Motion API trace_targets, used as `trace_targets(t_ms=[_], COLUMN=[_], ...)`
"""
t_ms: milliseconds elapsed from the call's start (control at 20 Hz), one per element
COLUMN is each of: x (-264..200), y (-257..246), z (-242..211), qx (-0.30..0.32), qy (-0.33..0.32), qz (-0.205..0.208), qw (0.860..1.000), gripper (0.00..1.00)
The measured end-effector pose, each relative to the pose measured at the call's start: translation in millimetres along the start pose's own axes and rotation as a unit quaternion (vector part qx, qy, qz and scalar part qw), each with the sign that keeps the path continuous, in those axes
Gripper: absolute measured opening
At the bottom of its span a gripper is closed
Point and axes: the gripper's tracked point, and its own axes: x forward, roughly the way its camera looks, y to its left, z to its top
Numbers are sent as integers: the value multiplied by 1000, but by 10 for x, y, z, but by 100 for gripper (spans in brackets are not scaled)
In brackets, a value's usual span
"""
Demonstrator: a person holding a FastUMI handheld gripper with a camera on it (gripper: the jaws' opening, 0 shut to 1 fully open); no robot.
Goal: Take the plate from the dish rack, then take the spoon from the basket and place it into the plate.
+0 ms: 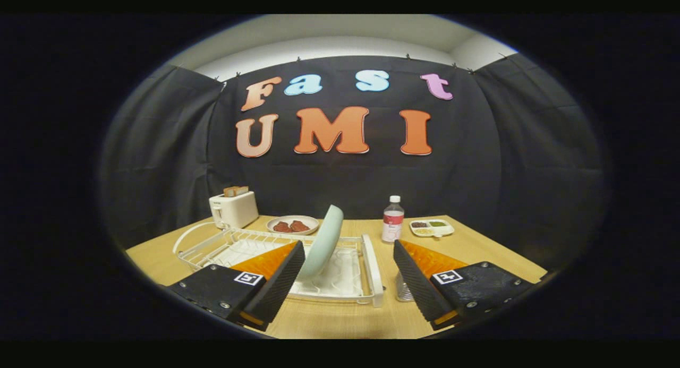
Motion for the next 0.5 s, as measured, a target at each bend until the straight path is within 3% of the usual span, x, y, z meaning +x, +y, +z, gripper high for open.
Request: trace_targets(t_ms=[200,500], x=[402,927], y=[111,140], z=[-60,-361], qx=[22,47], qy=[33,95], qz=[3,-26], qw=[999,994], gripper=[100,99])
